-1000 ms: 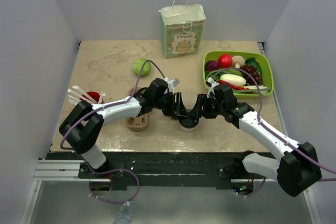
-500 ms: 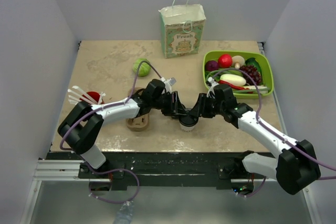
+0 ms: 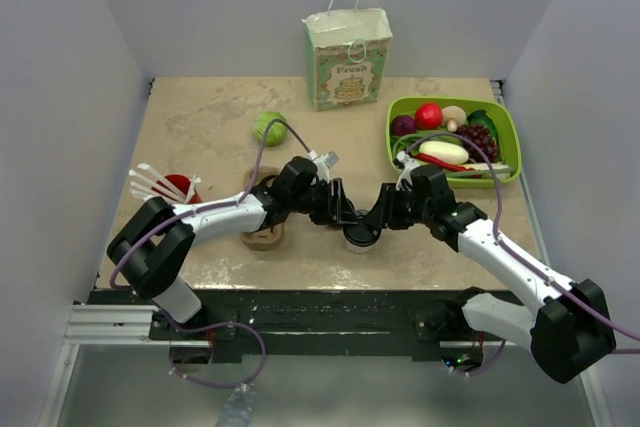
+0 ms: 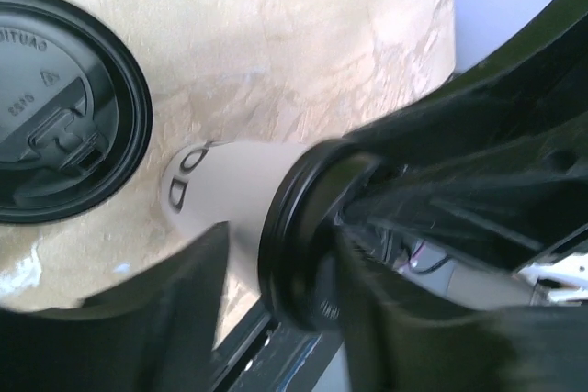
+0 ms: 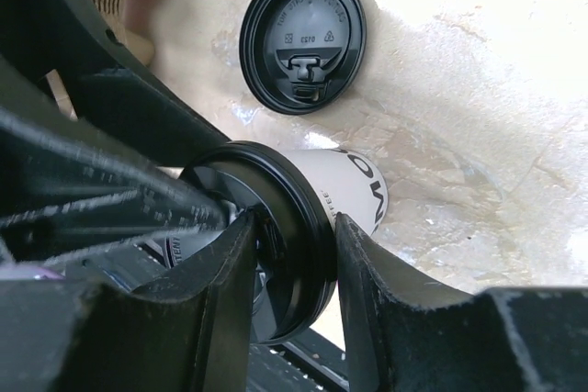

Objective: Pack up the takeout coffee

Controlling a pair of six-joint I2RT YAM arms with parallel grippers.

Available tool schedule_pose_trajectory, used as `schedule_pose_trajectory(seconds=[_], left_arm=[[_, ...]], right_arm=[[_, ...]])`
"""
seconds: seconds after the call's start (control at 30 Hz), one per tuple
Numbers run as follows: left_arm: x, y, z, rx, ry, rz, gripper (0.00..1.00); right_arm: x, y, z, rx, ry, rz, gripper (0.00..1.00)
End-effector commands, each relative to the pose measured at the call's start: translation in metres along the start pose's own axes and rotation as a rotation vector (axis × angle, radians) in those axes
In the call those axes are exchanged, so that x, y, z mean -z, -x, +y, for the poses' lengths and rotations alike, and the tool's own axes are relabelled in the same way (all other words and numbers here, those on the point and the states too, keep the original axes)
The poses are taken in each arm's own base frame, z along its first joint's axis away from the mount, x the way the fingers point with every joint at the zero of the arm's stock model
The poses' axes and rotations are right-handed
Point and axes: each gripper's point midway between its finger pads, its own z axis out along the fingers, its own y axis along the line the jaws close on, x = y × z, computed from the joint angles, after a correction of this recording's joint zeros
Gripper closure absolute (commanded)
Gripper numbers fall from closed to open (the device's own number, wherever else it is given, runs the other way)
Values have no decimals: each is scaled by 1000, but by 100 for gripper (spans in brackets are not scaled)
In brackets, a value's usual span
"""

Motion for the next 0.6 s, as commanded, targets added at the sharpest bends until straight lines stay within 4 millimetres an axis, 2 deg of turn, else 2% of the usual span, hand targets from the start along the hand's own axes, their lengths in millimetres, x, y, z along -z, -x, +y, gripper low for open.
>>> schedule_pose_trajectory(seconds=[0.0, 0.03, 0.17, 0.3, 0.57], left_arm=[[10, -26, 6, -54, 30, 92, 40], [12, -22, -2, -72, 3, 83, 35], [19, -3, -30, -131, -58, 36, 1], [28, 6, -50, -172, -112, 14, 0], [46, 26, -68, -233, -102, -60, 0]], right_arm=[[9, -10, -36, 65, -163, 29, 66], [9, -9, -35, 69, -156, 27, 67], [10, -7, -27, 75, -124, 34, 65], [14, -5, -23, 74, -112, 28, 51], [26, 0, -19, 59, -128, 13, 39]])
